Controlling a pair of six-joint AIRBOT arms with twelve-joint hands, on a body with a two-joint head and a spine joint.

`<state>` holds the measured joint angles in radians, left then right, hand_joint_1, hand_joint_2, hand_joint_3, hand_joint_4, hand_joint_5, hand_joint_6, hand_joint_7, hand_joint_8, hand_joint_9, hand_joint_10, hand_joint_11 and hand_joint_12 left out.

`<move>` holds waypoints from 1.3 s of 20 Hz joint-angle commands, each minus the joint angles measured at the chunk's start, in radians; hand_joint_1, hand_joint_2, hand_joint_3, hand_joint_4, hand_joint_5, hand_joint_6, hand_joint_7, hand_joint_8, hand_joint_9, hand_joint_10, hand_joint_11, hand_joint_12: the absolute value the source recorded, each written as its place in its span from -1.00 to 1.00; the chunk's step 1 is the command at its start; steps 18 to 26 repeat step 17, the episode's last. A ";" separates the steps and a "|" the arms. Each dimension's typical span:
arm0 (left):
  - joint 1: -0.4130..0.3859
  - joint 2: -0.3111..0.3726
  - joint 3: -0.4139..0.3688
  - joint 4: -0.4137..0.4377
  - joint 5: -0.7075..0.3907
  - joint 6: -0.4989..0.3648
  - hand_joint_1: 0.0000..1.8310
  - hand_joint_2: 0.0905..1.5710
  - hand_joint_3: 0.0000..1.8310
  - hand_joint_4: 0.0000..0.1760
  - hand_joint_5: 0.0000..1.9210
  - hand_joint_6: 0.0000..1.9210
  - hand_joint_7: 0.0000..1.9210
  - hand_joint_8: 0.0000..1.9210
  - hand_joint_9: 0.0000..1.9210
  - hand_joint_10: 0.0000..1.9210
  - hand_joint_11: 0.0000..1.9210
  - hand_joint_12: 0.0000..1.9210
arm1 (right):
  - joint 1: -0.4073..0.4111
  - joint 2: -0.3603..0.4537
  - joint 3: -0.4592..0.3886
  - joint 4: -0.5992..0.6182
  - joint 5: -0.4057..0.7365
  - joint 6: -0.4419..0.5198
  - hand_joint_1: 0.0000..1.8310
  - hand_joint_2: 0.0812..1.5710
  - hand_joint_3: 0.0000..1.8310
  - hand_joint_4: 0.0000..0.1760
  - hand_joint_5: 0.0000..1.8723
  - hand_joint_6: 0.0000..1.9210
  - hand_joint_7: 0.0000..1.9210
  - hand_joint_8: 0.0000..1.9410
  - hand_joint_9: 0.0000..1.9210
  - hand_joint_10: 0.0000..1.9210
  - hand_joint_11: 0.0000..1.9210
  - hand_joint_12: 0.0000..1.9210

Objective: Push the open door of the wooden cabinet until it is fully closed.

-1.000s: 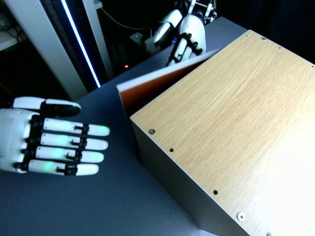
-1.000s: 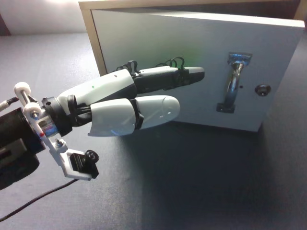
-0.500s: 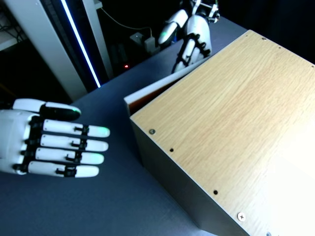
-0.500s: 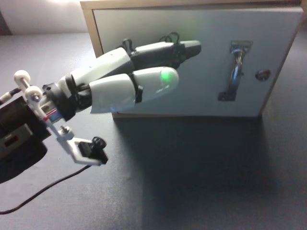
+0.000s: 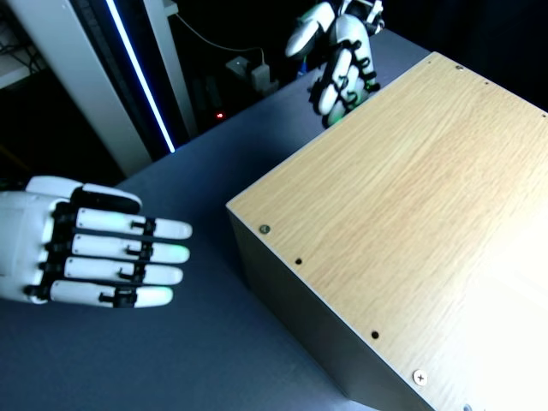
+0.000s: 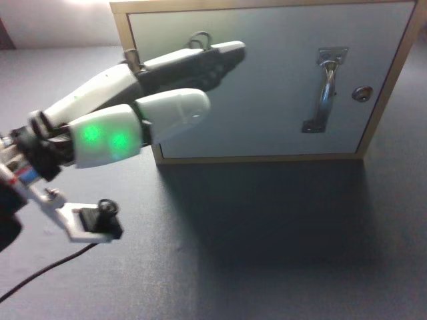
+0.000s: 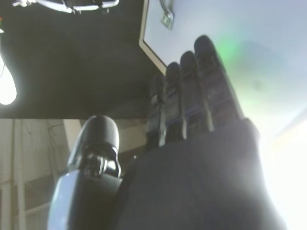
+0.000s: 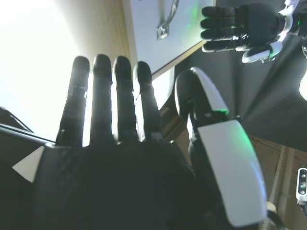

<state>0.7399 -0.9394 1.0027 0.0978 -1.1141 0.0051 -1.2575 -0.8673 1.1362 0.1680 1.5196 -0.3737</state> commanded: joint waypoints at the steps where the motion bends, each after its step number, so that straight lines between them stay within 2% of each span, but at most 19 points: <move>1: 0.007 0.021 -0.011 -0.024 -0.164 -0.005 -1.00 0.96 -1.00 -1.00 -0.79 -1.00 -0.79 -1.00 -0.79 -1.00 -0.98 -0.34 | 0.009 -0.001 0.003 0.029 0.125 0.011 -0.42 0.85 -1.00 -1.00 -0.67 -1.00 -0.71 -1.00 -0.75 -0.99 -1.00 -0.48; 4: 0.081 0.081 -0.047 -0.073 -0.240 -0.005 -1.00 0.86 -1.00 -1.00 -0.67 -0.99 -0.63 -0.99 -0.64 -0.99 -1.00 -0.01 | 0.009 0.000 0.001 0.029 0.137 0.013 -0.41 0.83 -1.00 -1.00 -0.66 -1.00 -0.69 -0.99 -0.74 -0.99 -1.00 -0.48; 6: 0.128 0.111 -0.062 -0.124 -0.297 -0.005 -1.00 0.86 -1.00 -1.00 -0.70 -1.00 -0.65 -1.00 -0.67 -1.00 -1.00 -0.13 | 0.009 0.000 -0.002 0.032 0.159 0.014 -0.35 0.79 -1.00 -1.00 -0.64 -1.00 -0.67 -1.00 -0.73 -1.00 -1.00 -0.45; 7: 0.153 0.124 -0.071 -0.163 -0.328 -0.005 -0.93 0.84 -1.00 -1.00 -0.66 -0.99 -0.61 -0.99 -0.63 -0.99 -1.00 -0.03 | 0.009 0.001 -0.003 0.036 0.175 0.014 -0.40 0.79 -1.00 -1.00 -0.63 -1.00 -0.66 -1.00 -0.73 -1.00 -1.00 -0.48; 8: 0.177 0.131 -0.076 -0.198 -0.354 -0.005 -0.90 0.84 -1.00 -1.00 -0.65 -0.99 -0.60 -1.00 -0.63 -1.00 -1.00 0.02 | 0.009 0.002 -0.006 0.042 0.193 0.014 -0.36 0.79 -1.00 -1.00 -0.62 -1.00 -0.65 -1.00 -0.73 -1.00 -1.00 -0.49; 9: 0.196 0.134 -0.078 -0.225 -0.376 -0.005 -0.90 0.87 -0.99 -1.00 -0.71 -0.99 -0.68 -0.99 -0.70 -0.99 -1.00 -0.20 | 0.009 0.005 -0.008 0.047 0.208 0.014 -0.31 0.81 -1.00 -1.00 -0.62 -1.00 -0.64 -1.00 -0.70 -1.00 -1.00 -0.36; 11: 0.227 0.140 -0.082 -0.265 -0.418 -0.005 -0.85 0.84 -1.00 -1.00 -0.68 -1.00 -0.65 -1.00 -0.67 -0.99 -0.97 -0.28 | 0.014 0.007 -0.008 0.054 0.233 0.014 -0.27 0.84 -1.00 -1.00 -0.66 -1.00 -0.67 -1.00 -0.73 -1.00 -1.00 -0.42; 13: 0.255 0.144 -0.089 -0.296 -0.460 -0.005 -0.94 0.82 -1.00 -1.00 -0.71 -1.00 -0.70 -1.00 -0.74 -1.00 -0.93 -0.63 | 0.032 0.006 -0.008 0.059 0.243 0.013 -0.18 0.81 -1.00 -1.00 -0.62 -0.99 -0.64 -0.99 -0.73 -0.99 -1.00 -0.50; 14: 0.271 0.145 -0.091 -0.310 -0.480 -0.005 -0.95 0.81 -1.00 -1.00 -0.72 -1.00 -0.72 -1.00 -0.76 -1.00 -0.90 -0.75 | 0.041 0.004 -0.008 0.058 0.243 0.013 -0.13 0.80 -1.00 -1.00 -0.61 -1.00 -0.64 -1.00 -0.71 -1.00 -1.00 -0.40; 16: 0.298 0.149 -0.095 -0.335 -0.528 -0.005 -0.82 0.78 -1.00 -1.00 -0.77 -1.00 -0.79 -1.00 -0.83 -1.00 -0.92 -0.88 | 0.060 0.000 -0.009 0.049 0.243 0.013 -0.05 0.83 -0.99 -1.00 -0.70 -1.00 -0.68 -1.00 -0.67 -0.99 -0.95 -0.34; 17: 0.309 0.151 -0.097 -0.343 -0.550 -0.005 -0.81 0.77 -1.00 -1.00 -0.80 -1.00 -0.82 -1.00 -0.86 -1.00 -0.93 -0.90 | 0.072 0.000 -0.010 0.038 0.244 0.013 -0.07 0.84 -1.00 -1.00 -0.73 -1.00 -0.68 -1.00 -0.67 -0.99 -0.99 -0.29; 26: 0.309 0.151 -0.097 -0.343 -0.550 -0.005 -0.81 0.77 -1.00 -1.00 -0.80 -1.00 -0.82 -1.00 -0.86 -1.00 -0.93 -0.90 | 0.072 0.000 -0.010 0.038 0.244 0.013 -0.07 0.84 -1.00 -1.00 -0.73 -1.00 -0.68 -1.00 -0.67 -0.99 -0.99 -0.29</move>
